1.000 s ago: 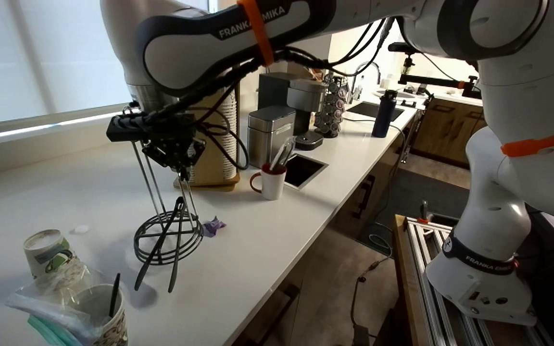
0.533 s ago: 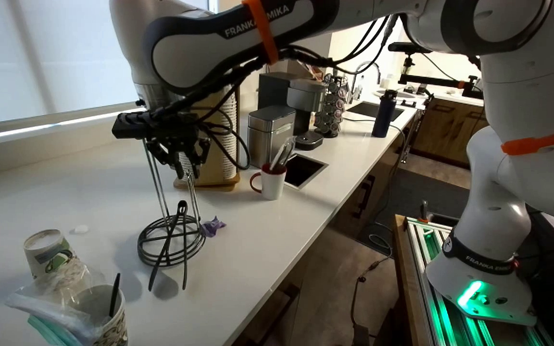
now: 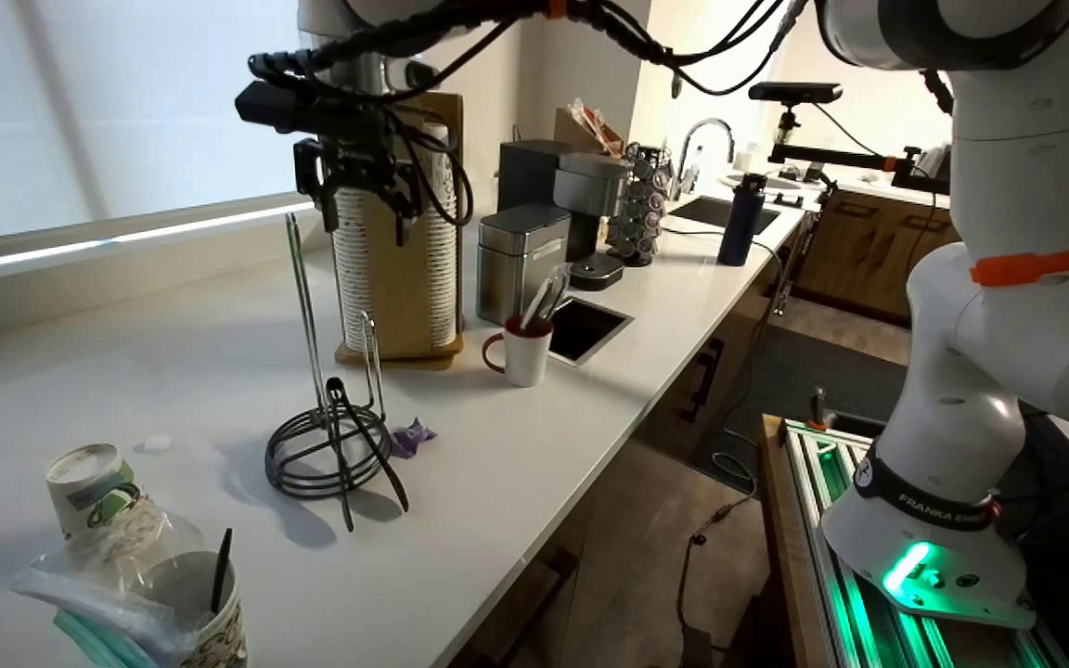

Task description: Move the stand

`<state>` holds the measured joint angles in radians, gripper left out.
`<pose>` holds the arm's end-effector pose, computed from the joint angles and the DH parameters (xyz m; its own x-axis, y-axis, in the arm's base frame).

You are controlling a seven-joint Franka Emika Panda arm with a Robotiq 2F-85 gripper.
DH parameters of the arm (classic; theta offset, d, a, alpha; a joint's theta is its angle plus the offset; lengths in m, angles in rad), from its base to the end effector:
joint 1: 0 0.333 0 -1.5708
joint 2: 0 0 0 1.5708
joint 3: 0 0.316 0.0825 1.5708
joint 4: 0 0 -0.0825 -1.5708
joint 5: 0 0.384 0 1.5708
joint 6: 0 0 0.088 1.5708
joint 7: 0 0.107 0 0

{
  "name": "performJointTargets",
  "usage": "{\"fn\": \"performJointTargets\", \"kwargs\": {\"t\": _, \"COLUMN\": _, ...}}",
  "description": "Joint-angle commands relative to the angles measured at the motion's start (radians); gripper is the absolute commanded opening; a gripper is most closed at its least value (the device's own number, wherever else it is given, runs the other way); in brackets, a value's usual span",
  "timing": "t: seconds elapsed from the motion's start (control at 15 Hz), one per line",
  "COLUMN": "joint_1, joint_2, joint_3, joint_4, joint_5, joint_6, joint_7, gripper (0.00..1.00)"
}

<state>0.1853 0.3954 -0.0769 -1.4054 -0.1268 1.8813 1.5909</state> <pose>0.6829 0.0735 0.4876 0.1214 -0.9811 0.1509 -0.9876 -0.1346 -0.0809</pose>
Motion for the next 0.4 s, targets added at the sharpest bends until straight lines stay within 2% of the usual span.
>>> {"fn": "performJointTargets", "kwargs": {"t": 0.0, "joint_1": -0.024, "joint_2": -0.016, "joint_3": 0.020, "joint_4": 0.016, "joint_5": 0.044, "joint_6": 0.037, "joint_7": 0.063, "gripper": 1.00}}
{"fn": "performJointTargets", "kwargs": {"t": 0.2, "joint_1": -0.035, "joint_2": -0.023, "joint_3": 0.026, "joint_4": 0.015, "joint_5": 0.097, "joint_6": 0.134, "joint_7": 0.134, "gripper": 1.00}}
{"fn": "performJointTargets", "kwargs": {"t": 0.27, "joint_1": -0.031, "joint_2": -0.011, "joint_3": 0.022, "joint_4": 0.034, "joint_5": 0.057, "joint_6": 0.073, "joint_7": 0.084, "gripper": 0.99}}
{"fn": "performJointTargets", "kwargs": {"t": 0.33, "joint_1": -0.034, "joint_2": -0.011, "joint_3": 0.024, "joint_4": 0.035, "joint_5": 0.069, "joint_6": 0.098, "joint_7": 0.094, "gripper": 0.99}}
